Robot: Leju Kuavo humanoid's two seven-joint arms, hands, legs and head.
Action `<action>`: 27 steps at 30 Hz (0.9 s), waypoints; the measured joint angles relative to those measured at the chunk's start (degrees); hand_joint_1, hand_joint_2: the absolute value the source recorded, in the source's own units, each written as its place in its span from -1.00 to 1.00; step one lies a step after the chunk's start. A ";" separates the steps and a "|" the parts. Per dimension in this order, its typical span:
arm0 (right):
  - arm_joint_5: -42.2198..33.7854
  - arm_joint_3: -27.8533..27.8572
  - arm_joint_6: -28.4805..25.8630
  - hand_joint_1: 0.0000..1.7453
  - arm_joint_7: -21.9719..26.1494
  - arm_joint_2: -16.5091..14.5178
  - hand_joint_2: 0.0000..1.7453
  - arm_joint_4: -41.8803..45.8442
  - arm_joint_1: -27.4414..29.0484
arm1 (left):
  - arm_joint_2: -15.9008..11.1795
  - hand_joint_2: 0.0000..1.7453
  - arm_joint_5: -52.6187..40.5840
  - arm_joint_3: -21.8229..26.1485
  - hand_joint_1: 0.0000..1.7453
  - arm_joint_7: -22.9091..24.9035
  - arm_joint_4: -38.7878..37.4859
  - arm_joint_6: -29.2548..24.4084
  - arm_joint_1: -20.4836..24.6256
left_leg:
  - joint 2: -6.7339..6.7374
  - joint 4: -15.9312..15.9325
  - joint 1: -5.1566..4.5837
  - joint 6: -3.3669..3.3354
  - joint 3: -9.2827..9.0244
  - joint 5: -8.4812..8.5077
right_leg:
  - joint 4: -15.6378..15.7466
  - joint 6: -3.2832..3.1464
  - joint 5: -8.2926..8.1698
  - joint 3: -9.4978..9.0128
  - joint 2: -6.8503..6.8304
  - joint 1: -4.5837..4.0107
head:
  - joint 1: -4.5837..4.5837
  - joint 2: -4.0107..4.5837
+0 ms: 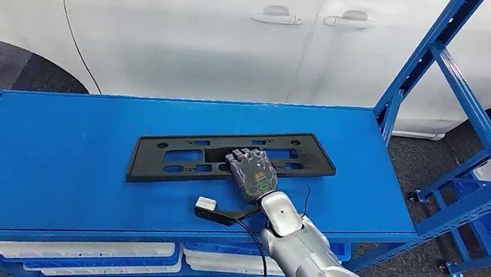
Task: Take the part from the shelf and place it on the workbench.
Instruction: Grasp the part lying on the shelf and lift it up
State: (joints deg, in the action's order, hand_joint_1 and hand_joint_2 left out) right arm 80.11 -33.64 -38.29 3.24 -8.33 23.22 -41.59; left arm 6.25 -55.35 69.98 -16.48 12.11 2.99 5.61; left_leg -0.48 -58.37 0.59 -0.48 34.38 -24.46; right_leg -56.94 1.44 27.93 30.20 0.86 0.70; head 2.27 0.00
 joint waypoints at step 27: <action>-3.51 5.27 -0.87 1.00 8.62 -0.45 1.00 7.60 1.64 | -0.09 -1.00 1.55 0.18 -1.00 -0.94 0.00 -1.15 0.13 | -0.01 0.00 0.00 0.00 0.05 0.00 | -0.01 0.00 0.00 0.03 -0.01 0.00 | 0.00 0.00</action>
State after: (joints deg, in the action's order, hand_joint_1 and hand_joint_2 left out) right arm 76.60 -28.37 -39.17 11.85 -8.78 30.83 -39.95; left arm 6.16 -53.80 70.16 -17.43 12.11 1.84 5.74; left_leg -0.49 -58.37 0.59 -0.48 34.43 -24.46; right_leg -56.95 1.44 27.93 30.24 0.86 0.70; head 2.27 0.00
